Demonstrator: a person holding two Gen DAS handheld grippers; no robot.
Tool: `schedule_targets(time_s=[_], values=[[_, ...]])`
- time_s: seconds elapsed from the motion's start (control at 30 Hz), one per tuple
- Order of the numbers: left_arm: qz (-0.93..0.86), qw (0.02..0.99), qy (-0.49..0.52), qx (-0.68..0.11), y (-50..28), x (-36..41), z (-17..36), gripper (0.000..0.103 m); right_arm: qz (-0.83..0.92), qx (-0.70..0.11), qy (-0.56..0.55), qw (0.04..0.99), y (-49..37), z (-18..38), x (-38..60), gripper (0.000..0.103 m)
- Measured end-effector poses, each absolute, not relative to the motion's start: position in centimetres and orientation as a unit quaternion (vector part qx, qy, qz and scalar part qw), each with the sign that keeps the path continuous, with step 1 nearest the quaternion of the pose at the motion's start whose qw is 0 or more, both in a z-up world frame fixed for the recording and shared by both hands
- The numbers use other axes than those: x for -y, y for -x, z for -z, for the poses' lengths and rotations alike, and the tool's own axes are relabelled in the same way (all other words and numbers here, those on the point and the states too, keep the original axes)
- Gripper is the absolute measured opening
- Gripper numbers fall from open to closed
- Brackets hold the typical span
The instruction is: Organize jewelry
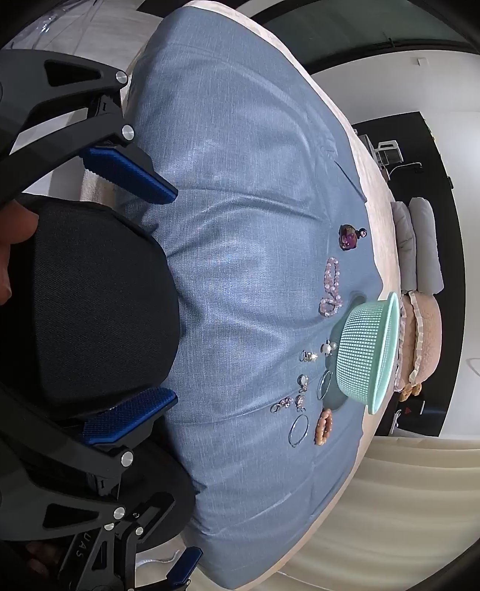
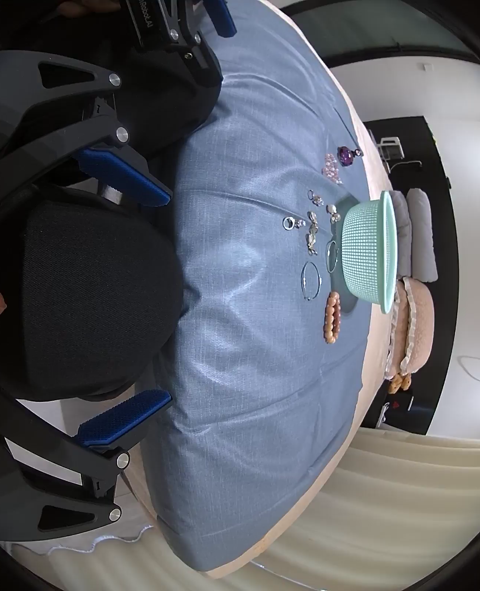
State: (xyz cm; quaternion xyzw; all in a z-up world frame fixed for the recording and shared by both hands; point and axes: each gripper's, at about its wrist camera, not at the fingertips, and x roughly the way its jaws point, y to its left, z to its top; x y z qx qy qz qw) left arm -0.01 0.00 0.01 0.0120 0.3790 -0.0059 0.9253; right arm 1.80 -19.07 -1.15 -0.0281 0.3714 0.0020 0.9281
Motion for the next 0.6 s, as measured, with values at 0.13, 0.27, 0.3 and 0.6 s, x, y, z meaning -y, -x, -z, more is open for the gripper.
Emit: schedule_targets(time_s=[0.13,0.27,0.3,0.6], values=[[0.006,0.925,-0.012,-0.379,0.05,-0.06,-0.04,0.097,-0.002,-0.371,0.028,0.928,-1.81,1.16,19.04,0.096],[0.006,0.925,-0.013,-0.38,-0.01,0.0,0.01,0.097,-0.002,-0.371,0.027,0.928,-1.85,1.18,19.1,0.095],[0.005,0.925,-0.013,-0.38,0.0,0.0,0.0,0.097,-0.002,-0.371,0.027,0.928,-1.83,1.17,19.09,0.095],[0.006,0.925,-0.012,-0.38,-0.01,0.0,0.0,0.097,-0.002,-0.372,0.027,0.928,-1.8,1.14,19.11,0.095]])
